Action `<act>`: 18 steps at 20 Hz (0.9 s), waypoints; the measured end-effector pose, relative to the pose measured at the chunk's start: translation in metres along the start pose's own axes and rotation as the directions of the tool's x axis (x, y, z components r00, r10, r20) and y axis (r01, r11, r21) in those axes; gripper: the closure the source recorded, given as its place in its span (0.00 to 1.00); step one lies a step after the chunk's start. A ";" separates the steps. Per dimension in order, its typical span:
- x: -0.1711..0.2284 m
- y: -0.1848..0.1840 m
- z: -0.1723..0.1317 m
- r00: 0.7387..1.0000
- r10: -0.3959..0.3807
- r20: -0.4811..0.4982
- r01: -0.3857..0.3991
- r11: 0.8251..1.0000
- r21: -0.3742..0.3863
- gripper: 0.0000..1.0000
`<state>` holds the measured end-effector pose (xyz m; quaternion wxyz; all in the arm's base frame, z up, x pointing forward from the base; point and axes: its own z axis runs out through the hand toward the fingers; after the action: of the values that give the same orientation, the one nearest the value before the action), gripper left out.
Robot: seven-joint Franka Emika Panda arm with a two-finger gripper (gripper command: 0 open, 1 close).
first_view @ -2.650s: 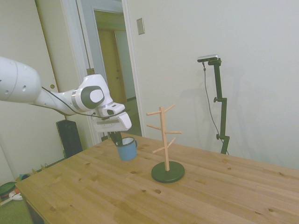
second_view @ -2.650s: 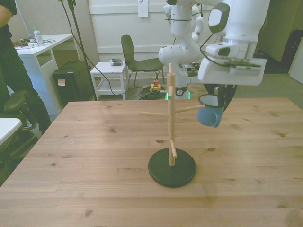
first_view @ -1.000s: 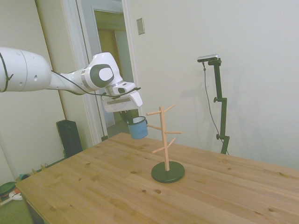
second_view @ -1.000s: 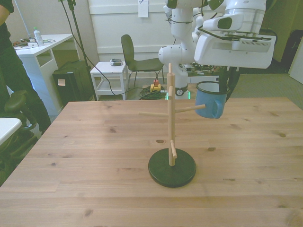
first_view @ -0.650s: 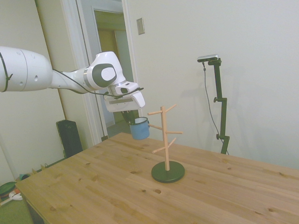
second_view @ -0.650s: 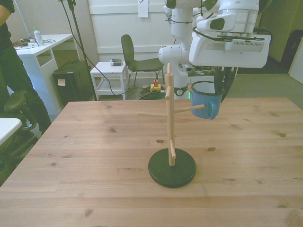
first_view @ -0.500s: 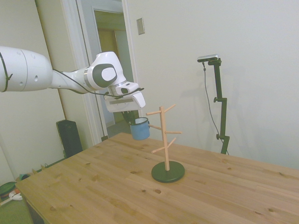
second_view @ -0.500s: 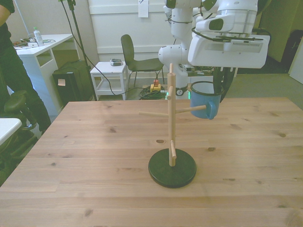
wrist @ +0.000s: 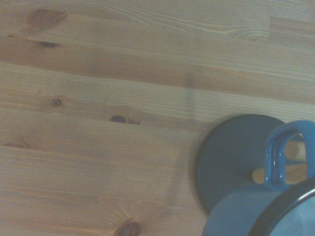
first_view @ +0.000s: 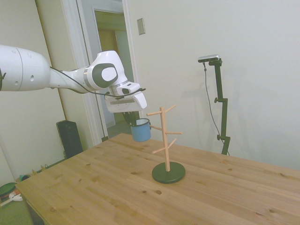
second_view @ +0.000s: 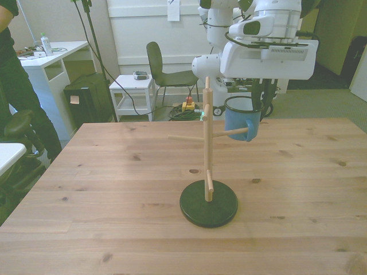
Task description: Hang the mug
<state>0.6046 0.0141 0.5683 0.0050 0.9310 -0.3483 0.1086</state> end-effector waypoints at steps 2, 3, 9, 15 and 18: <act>0.002 0.003 0.001 1.000 0.005 0.000 -0.005 1.000 -0.001 1.00; 0.003 0.005 0.002 1.000 0.007 0.001 -0.007 1.000 -0.001 1.00; 0.009 0.012 0.005 1.000 0.019 0.004 -0.019 1.000 0.001 1.00; 0.013 0.017 0.006 0.999 0.039 0.021 -0.039 0.999 0.014 0.00; 0.013 0.017 0.006 0.999 0.040 0.026 -0.041 0.999 0.018 0.00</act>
<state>0.6042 -0.0075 0.5635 -0.0101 0.9251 -0.3662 0.1002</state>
